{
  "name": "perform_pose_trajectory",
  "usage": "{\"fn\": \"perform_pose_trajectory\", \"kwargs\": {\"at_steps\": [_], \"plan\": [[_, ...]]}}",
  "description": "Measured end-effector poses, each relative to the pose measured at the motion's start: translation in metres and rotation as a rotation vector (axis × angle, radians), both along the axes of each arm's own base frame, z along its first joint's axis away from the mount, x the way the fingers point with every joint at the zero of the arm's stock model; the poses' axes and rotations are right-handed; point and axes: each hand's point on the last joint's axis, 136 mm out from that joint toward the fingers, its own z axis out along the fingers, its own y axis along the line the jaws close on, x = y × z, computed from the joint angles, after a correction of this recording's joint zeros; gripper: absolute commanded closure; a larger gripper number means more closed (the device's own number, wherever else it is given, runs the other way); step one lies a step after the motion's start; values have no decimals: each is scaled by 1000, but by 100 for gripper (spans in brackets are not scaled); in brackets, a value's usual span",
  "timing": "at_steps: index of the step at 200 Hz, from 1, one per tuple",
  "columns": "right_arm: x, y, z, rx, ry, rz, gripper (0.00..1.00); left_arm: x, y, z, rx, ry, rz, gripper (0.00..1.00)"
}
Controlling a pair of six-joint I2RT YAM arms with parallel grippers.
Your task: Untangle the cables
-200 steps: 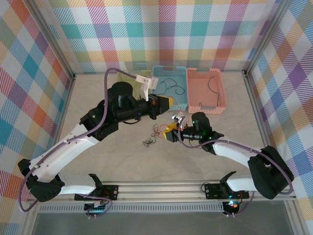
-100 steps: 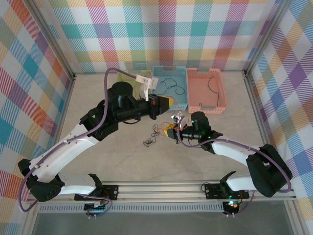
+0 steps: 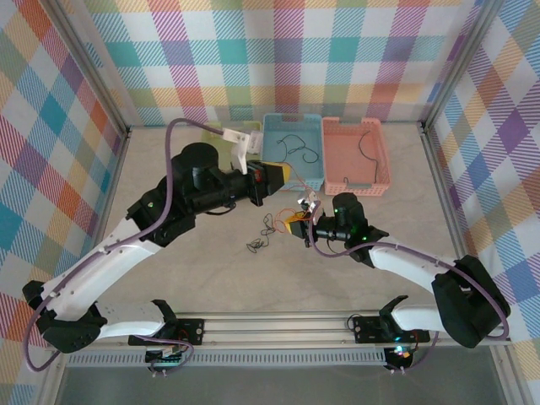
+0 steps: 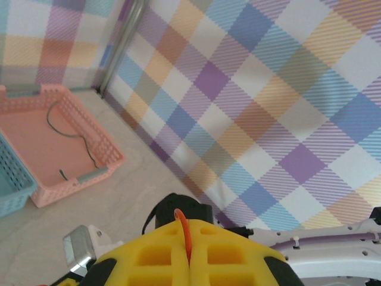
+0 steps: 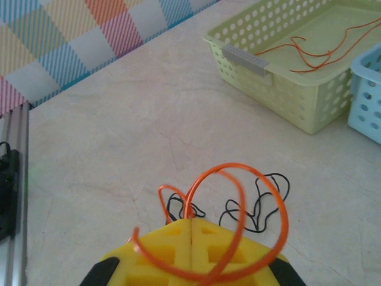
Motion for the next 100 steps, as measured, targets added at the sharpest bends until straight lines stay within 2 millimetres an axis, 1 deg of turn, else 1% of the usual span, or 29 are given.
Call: {"fn": "perform_pose_trajectory", "kwargs": {"at_steps": [39, 59, 75, 79, 86, 91, 100], "plan": [[1, -5, -4, -20, -17, -24, 100, -10, 23, 24, -41, -66, 39, 100], [2, -6, -5, -23, -20, -28, 100, -11, 25, 27, -43, -77, 44, 100], [2, -6, -5, -24, -22, -33, 100, -9, 23, 24, -37, -72, 45, 100], [2, -7, -5, -25, -23, -35, 94, -8, 22, 23, -34, -71, 45, 100], [1, -7, -6, -24, -21, -36, 78, -7, 21, 22, -31, -68, 45, 100], [1, -8, -6, -24, -22, -35, 69, -6, 20, 21, -28, -66, 45, 100], [0, -8, -5, -21, -20, -36, 62, -4, 18, 18, -22, -61, 45, 100]]}}
